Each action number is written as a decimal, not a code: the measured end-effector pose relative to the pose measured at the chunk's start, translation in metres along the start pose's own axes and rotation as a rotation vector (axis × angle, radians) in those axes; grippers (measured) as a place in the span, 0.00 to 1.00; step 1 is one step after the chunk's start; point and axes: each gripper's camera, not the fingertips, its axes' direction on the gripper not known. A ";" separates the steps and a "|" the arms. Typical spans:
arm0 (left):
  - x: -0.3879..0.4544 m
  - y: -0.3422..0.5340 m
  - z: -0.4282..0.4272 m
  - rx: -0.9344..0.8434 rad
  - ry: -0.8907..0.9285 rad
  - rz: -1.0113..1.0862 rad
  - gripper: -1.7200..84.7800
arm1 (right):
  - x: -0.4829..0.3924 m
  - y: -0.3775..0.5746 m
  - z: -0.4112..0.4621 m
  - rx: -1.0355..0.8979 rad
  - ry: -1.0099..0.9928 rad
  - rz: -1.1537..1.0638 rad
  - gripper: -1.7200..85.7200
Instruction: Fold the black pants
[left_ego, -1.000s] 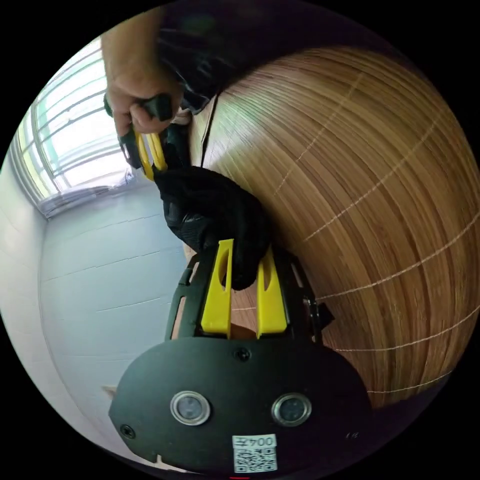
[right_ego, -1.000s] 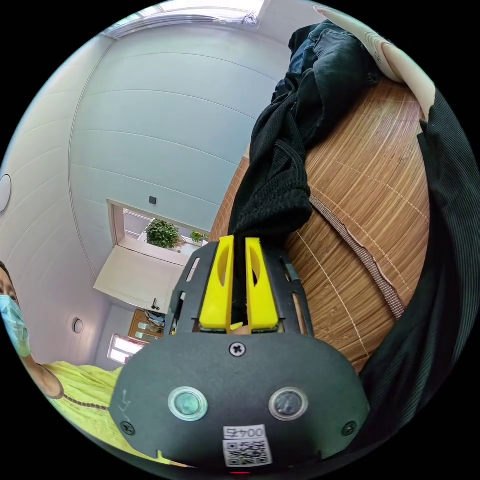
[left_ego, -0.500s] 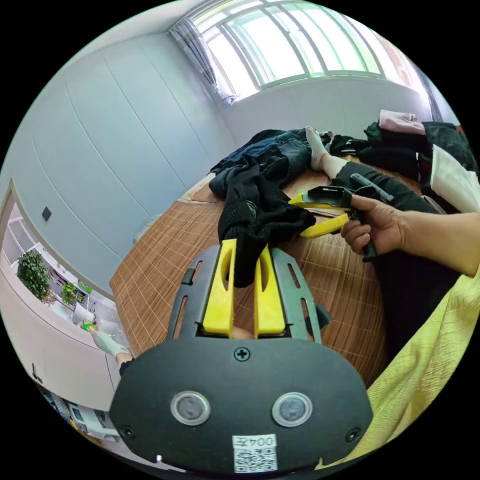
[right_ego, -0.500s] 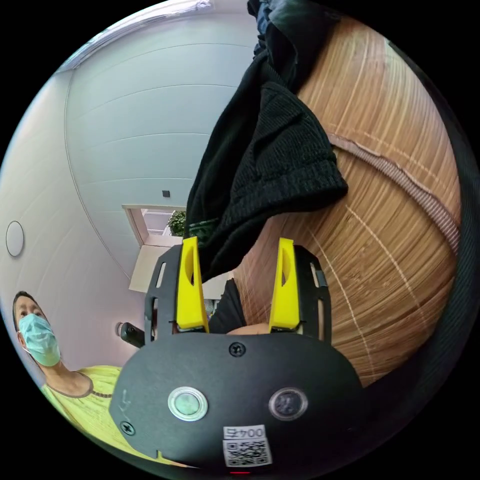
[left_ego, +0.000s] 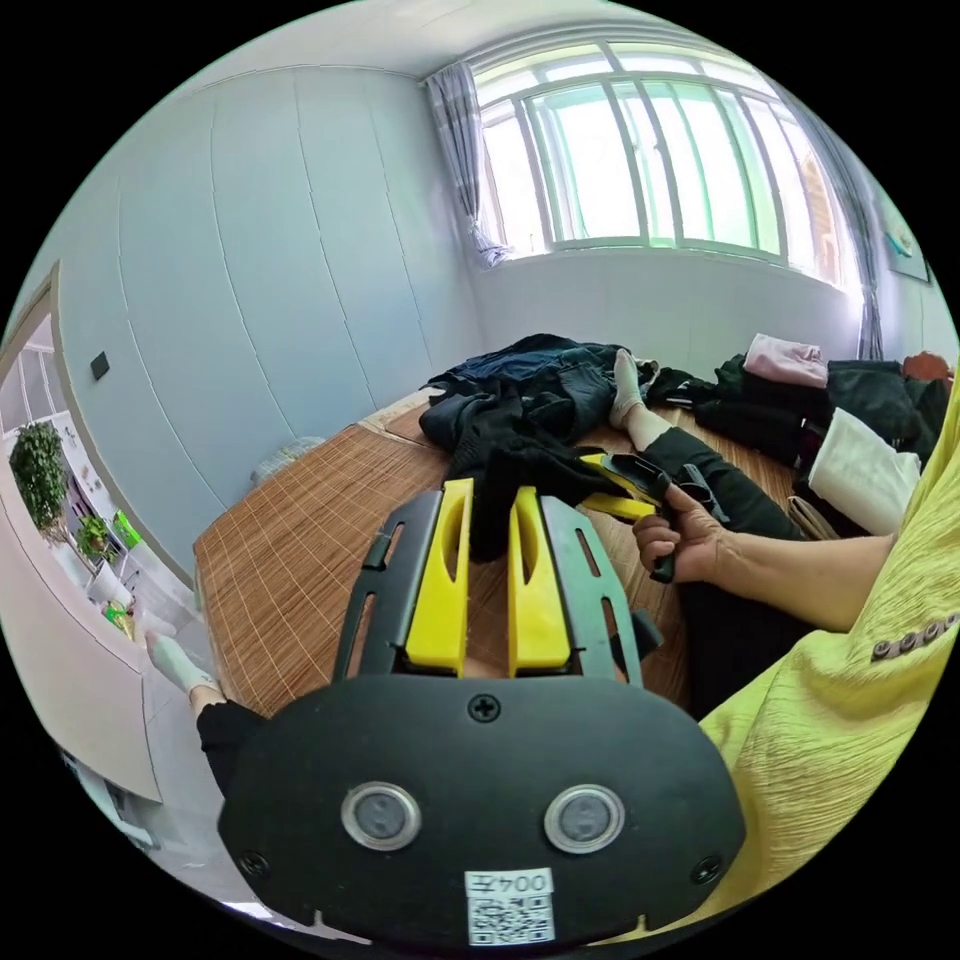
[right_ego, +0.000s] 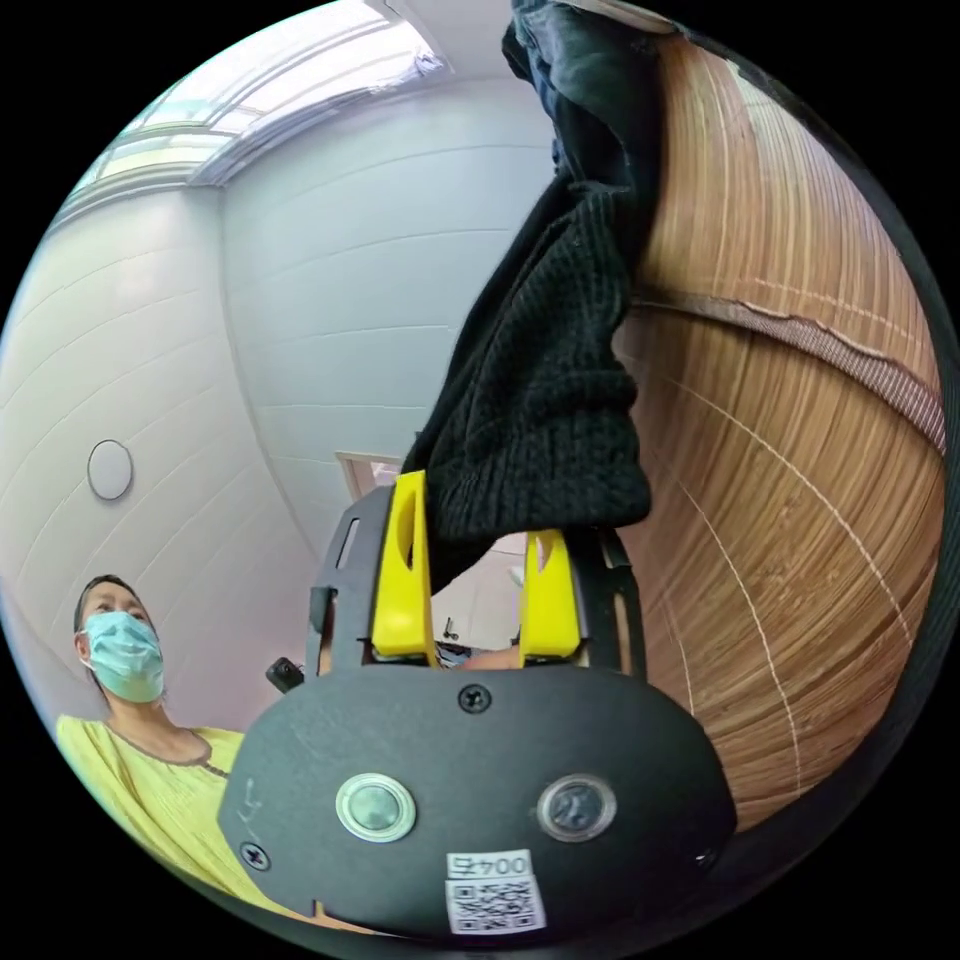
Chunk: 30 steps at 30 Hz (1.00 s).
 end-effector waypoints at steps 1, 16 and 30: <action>-0.004 -0.003 -0.002 0.001 0.012 -0.023 0.03 | -0.006 -0.005 -0.009 0.016 -0.037 -0.013 0.14; 0.050 -0.055 -0.073 0.153 0.104 -0.021 0.03 | -0.344 -0.048 -0.037 -0.100 0.576 -0.878 0.08; 0.007 -0.310 -0.593 0.885 0.231 0.007 0.03 | -0.875 0.019 -0.035 0.041 0.304 -1.559 0.08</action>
